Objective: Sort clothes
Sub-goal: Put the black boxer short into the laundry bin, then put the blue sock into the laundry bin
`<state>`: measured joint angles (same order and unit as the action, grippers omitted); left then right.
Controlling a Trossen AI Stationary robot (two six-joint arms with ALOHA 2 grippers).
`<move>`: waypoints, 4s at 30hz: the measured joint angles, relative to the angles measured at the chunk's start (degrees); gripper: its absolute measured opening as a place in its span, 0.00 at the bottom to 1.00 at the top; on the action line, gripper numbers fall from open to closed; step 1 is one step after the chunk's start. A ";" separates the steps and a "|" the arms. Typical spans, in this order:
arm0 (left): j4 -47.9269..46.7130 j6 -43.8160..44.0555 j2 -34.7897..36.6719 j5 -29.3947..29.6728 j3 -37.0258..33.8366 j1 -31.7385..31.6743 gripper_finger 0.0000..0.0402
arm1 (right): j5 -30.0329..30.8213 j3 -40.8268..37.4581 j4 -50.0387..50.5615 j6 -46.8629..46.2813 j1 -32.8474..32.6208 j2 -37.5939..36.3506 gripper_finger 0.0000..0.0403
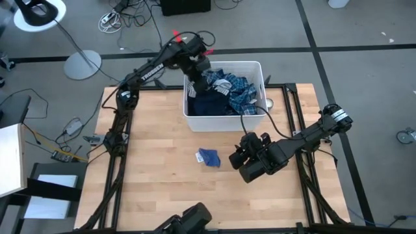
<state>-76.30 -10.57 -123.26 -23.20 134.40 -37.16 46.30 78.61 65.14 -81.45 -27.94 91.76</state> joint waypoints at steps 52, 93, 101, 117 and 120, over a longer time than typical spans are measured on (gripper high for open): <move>32.18 51.93 92.10 26.87 -85.30 32.41 0.38 | -2.95 -0.21 -12.73 19.80 -5.47 0.00 0.46; 60.15 18.21 89.13 33.28 -102.87 45.80 0.38 | -37.42 -12.47 -61.52 46.18 15.28 22.55 0.06; 60.80 21.08 89.13 33.82 -102.87 45.80 0.38 | -28.85 3.57 -43.02 62.22 17.19 12.74 0.01; 62.48 18.32 89.20 35.34 -102.83 45.80 0.38 | -19.58 22.52 -24.55 71.98 35.79 5.42 0.02; 62.48 18.61 89.20 35.32 -102.83 45.80 0.38 | -22.37 19.74 -18.72 63.56 40.22 7.69 0.02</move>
<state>-13.82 8.04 -34.06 12.12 31.57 8.64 23.93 98.35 46.43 -17.89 12.29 99.45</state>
